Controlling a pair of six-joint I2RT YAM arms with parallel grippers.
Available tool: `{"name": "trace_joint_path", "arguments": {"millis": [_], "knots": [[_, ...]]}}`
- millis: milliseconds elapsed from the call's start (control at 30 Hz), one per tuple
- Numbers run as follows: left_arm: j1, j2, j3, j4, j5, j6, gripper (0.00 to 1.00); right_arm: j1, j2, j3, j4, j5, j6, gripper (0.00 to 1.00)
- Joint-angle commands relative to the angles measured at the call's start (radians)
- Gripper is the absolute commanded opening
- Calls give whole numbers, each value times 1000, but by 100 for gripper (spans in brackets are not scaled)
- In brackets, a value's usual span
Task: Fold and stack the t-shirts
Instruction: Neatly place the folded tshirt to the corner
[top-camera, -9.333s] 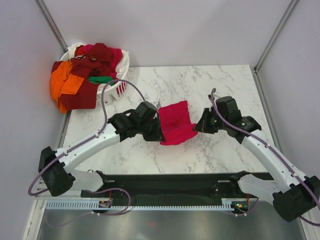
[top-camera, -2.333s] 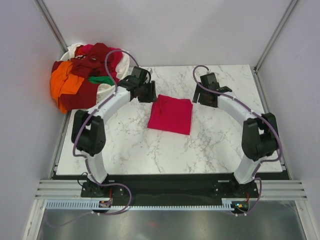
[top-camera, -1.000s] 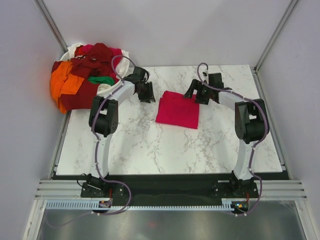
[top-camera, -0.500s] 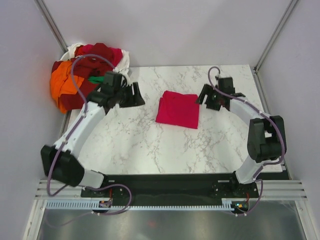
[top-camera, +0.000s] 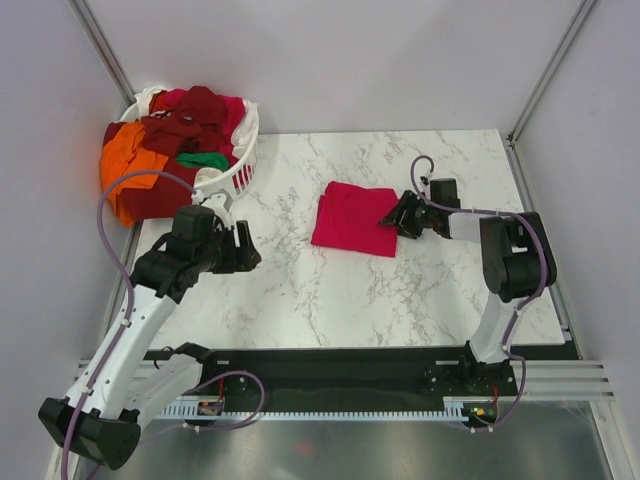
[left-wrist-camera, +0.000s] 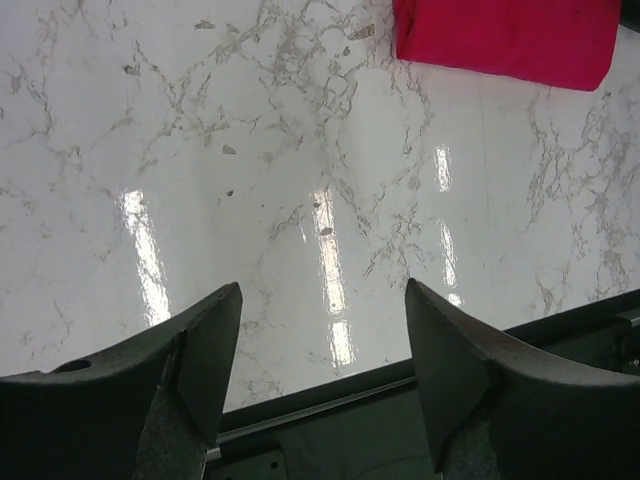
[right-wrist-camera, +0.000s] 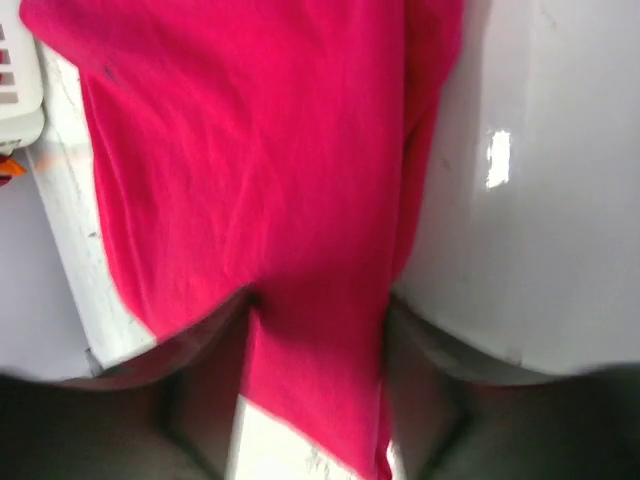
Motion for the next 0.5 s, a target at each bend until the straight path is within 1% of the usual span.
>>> {"name": "trace_joint_path", "arguments": {"millis": [0, 67, 100, 133, 167, 200, 233, 267, 300, 333, 367, 400, 433, 467], "knots": [[-2, -42, -5, 8, -47, 23, 75, 27, 117, -65, 102, -14, 44, 53], [-2, -51, -17, 18, -70, 20, 76, 35, 133, -53, 116, -30, 49, 41], [-2, -51, -25, 28, -76, 15, 76, 35, 137, -31, 122, -35, 41, 28], [-2, -53, -28, 30, -78, 14, 76, 35, 137, -11, 110, -31, 32, 21], [-2, -48, -30, 31, -78, 12, 76, 26, 137, 16, 78, -17, 14, 9], [-2, -48, -31, 35, -78, 11, 76, 18, 134, 97, -16, 3, -50, 3], [-2, -48, -33, 35, -78, 11, 76, 10, 131, 145, -79, 32, -84, 0], [-2, -47, -34, 36, -78, 9, 76, -9, 130, 199, -144, 128, -132, 0], [-2, -51, -36, 36, -78, 8, 76, -19, 128, 301, -258, 176, -172, 0], [-2, -56, -37, 36, -80, 8, 75, -31, 130, 347, -304, 234, -253, 0], [-2, -61, -39, 39, -102, 6, 75, -57, 133, 393, -345, 287, -288, 0], [-2, -67, -39, 41, -106, 3, 75, -71, 148, 480, -423, 389, -318, 0], [-2, -77, -42, 41, -110, 1, 75, -88, 160, 524, -454, 426, -368, 0], [-2, -82, -42, 41, -116, 0, 74, -115, 197, 567, -479, 448, -384, 0]]}}
